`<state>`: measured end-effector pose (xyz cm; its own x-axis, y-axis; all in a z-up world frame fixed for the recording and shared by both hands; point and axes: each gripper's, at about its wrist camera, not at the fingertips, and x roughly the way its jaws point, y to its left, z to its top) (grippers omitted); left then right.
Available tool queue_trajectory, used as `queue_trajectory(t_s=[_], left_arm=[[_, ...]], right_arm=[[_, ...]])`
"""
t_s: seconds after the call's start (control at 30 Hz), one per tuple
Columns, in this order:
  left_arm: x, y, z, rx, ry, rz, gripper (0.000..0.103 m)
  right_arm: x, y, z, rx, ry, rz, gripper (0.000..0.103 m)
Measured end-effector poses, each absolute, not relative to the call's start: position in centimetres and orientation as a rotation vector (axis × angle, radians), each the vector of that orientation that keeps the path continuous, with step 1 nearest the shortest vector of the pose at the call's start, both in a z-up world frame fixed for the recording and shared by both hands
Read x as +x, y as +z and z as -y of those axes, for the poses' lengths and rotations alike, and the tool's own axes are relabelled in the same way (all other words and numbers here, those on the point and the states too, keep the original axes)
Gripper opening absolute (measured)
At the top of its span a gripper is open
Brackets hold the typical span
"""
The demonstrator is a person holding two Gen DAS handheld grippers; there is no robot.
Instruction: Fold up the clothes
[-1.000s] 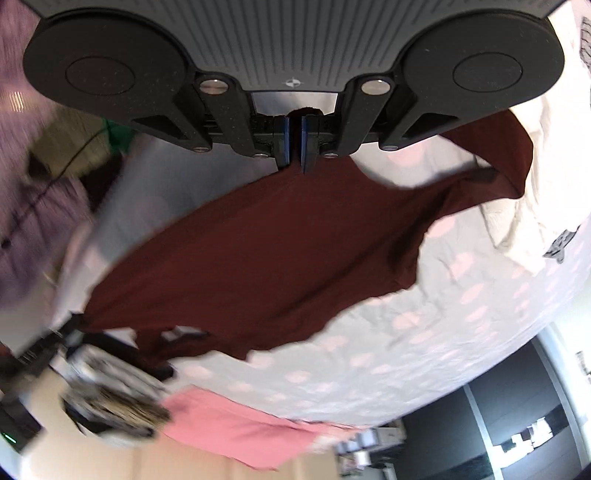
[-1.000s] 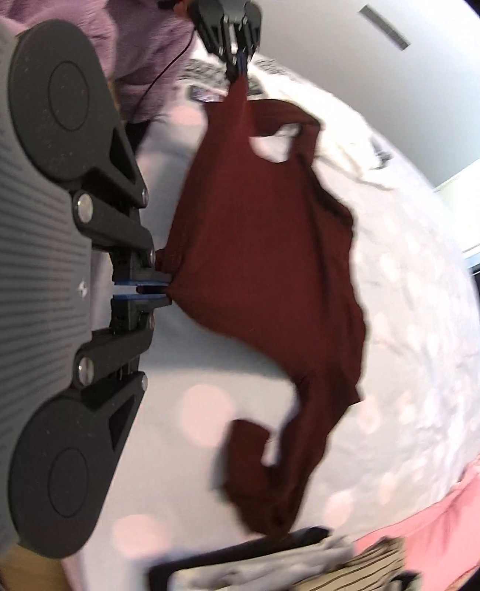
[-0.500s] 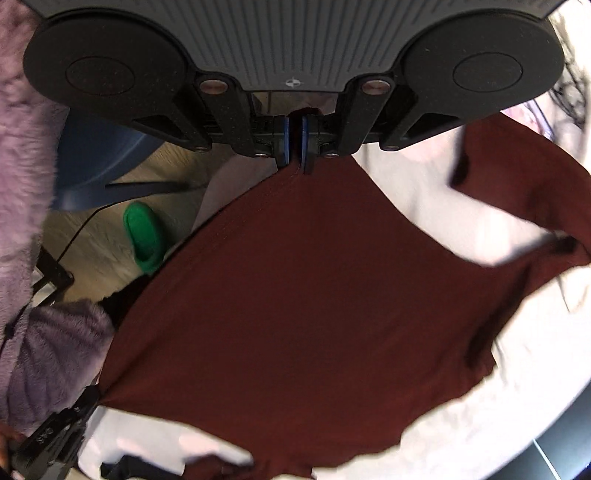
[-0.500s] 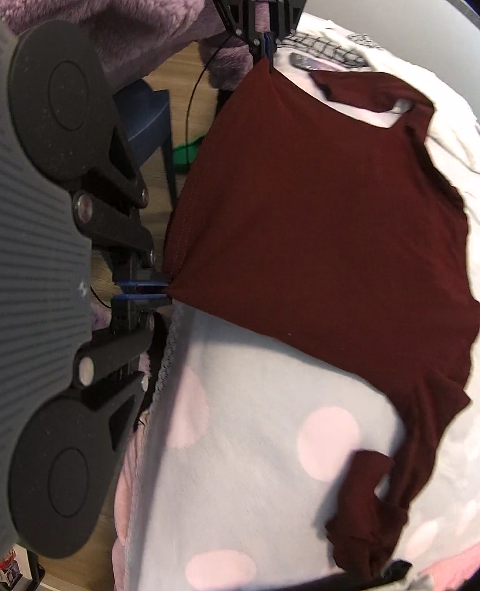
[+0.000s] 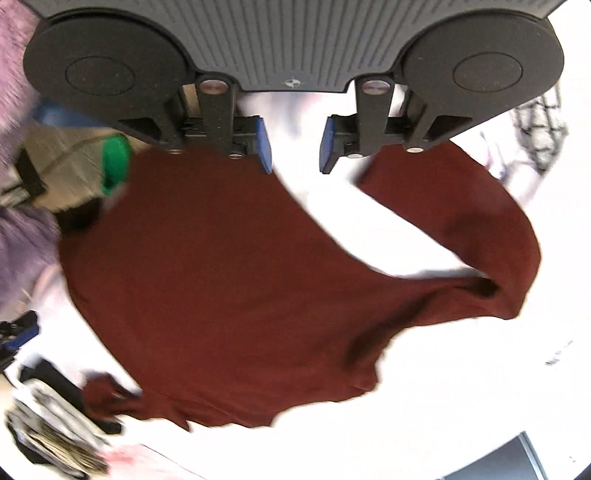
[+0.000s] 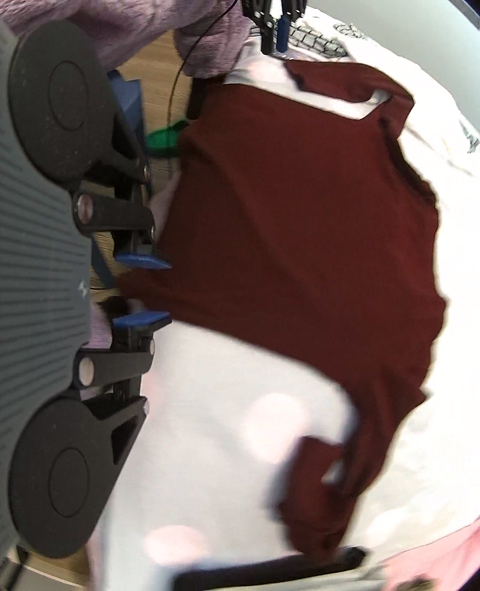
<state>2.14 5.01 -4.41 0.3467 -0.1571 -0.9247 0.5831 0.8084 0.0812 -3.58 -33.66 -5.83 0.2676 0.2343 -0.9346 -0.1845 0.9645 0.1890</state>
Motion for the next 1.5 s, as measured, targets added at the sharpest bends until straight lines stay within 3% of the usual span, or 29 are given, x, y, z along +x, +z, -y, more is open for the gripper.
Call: queue_trajectory(t_s=[0.13, 0.33, 0.4, 0.43, 0.47, 0.53, 0.77, 1.1, 1.33, 1.5], left_arm=[[4.4, -6.3, -5.4, 0.485, -0.464, -1.128, 0.040], [6.9, -9.7, -5.5, 0.516, -0.405, -1.180, 0.043], [7.2, -10.4, -6.1, 0.507, -0.362, -1.198, 0.036], [7.6, -10.6, -6.5, 0.496, -0.349, -1.213, 0.016], [7.9, -10.7, -7.0, 0.482, -0.333, -1.225, 0.005], [8.4, -10.1, -7.9, 0.443, -0.314, -1.224, 0.001], [9.7, -3.2, -11.6, 0.281, -0.256, -1.053, 0.000], [13.2, 7.1, -22.6, 0.046, 0.025, -0.749, 0.000], [14.2, 7.4, -32.4, -0.194, 0.320, -0.660, 0.000], [14.7, 4.7, -38.0, -0.224, 0.469, -0.738, 0.000]], right_arm=[[-0.9, -4.6, 31.7, 0.034, 0.332, -1.191, 0.035], [2.7, -4.0, 28.4, 0.080, 0.408, -1.097, 0.039], [3.7, -4.1, 27.7, 0.091, 0.408, -1.089, 0.039], [4.2, -4.1, 27.3, 0.091, 0.408, -1.086, 0.039], [4.6, -4.0, 27.0, 0.084, 0.405, -1.084, 0.039], [5.4, -3.8, 26.5, 0.063, 0.401, -1.075, 0.040], [9.1, -3.3, 23.4, -0.006, 0.418, -1.053, 0.040], [15.9, -3.4, 18.7, -0.105, 0.411, -1.024, 0.044], [21.0, -5.1, 16.3, -0.057, 0.382, -1.032, 0.042], [24.3, -6.9, 14.1, -0.031, 0.369, -1.022, 0.041]])
